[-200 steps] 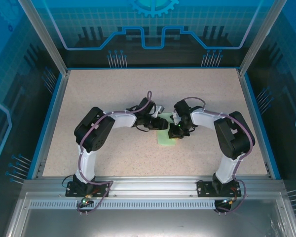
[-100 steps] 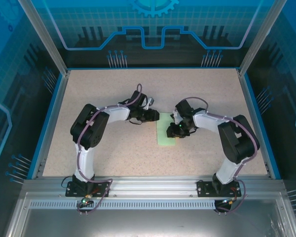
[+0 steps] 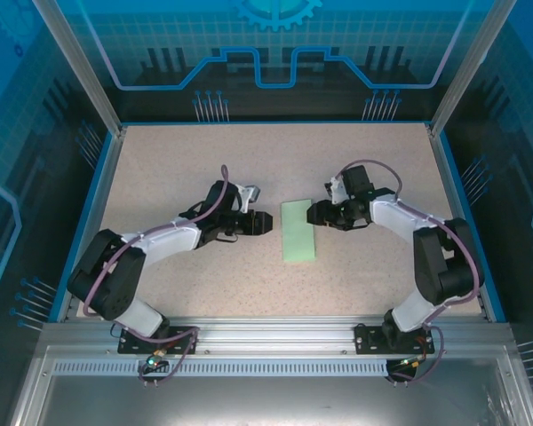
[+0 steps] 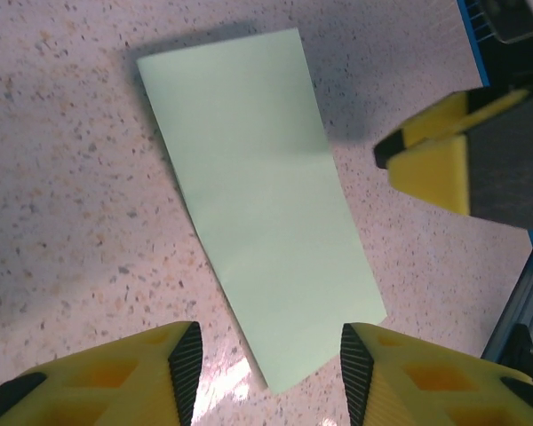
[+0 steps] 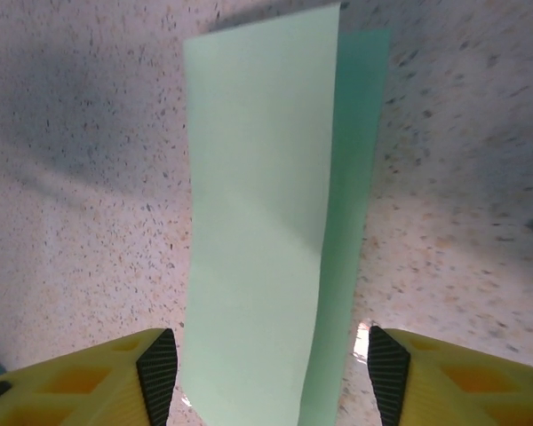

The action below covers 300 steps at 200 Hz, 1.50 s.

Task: Fold a paper plane with a square sheet of paper (fold left side to right side)
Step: Fold the triangle a second time at the center of the table.

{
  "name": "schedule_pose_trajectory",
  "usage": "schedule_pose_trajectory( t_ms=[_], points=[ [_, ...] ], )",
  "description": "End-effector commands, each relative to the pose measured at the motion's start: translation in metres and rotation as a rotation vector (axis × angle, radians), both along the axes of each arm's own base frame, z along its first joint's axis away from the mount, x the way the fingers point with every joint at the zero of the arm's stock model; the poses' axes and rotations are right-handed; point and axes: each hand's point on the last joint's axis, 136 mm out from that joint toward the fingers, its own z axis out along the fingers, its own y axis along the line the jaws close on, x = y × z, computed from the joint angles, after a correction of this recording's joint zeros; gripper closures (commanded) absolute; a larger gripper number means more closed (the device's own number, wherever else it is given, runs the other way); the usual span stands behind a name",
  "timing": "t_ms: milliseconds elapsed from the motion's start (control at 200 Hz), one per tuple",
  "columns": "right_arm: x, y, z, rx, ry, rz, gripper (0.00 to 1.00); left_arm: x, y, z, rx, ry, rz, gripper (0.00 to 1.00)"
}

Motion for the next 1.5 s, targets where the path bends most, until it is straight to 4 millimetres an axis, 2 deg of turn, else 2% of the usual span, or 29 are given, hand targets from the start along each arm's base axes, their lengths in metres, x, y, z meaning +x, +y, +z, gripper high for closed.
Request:
schedule_pose_trajectory(
  t_ms=[0, 180, 380, 525, 795, 1010, 1150, 1380, 1495],
  points=[
    [0.008, 0.014, -0.002, 0.078, 0.037, 0.009, 0.39, -0.009, -0.005, 0.01, 0.02, -0.105, -0.037, 0.51],
    [0.01, 0.019, -0.011, 0.088, 0.076, -0.002, 0.43, -0.032, -0.018, 0.012, 0.098, -0.197, -0.124, 0.48],
    [0.006, 0.025, -0.013, 0.123, 0.124, 0.006, 0.64, -0.055, -0.04, 0.011, 0.214, -0.325, -0.232, 0.46],
    [0.003, 0.022, -0.014, 0.115, 0.149, -0.006, 0.75, -0.069, -0.061, 0.008, 0.321, -0.405, -0.309, 0.43],
    [0.003, 0.021, -0.008, 0.118, 0.154, -0.012, 0.78, -0.088, -0.106, -0.015, 0.514, -0.436, -0.426, 0.37],
    [0.006, 0.023, -0.004, 0.123, 0.15, -0.009, 0.78, -0.082, -0.128, -0.038, 0.72, -0.437, -0.435, 0.3],
    [0.007, 0.023, -0.003, 0.125, 0.147, -0.01, 0.78, -0.067, -0.127, -0.047, 0.858, -0.45, -0.368, 0.25],
    [0.006, 0.023, -0.006, 0.123, 0.155, -0.014, 0.78, -0.051, -0.122, -0.056, 0.971, -0.469, -0.304, 0.25],
    [0.006, 0.023, -0.007, 0.123, 0.158, -0.015, 0.78, -0.048, -0.122, -0.057, 0.985, -0.478, -0.295, 0.32]
  ],
)
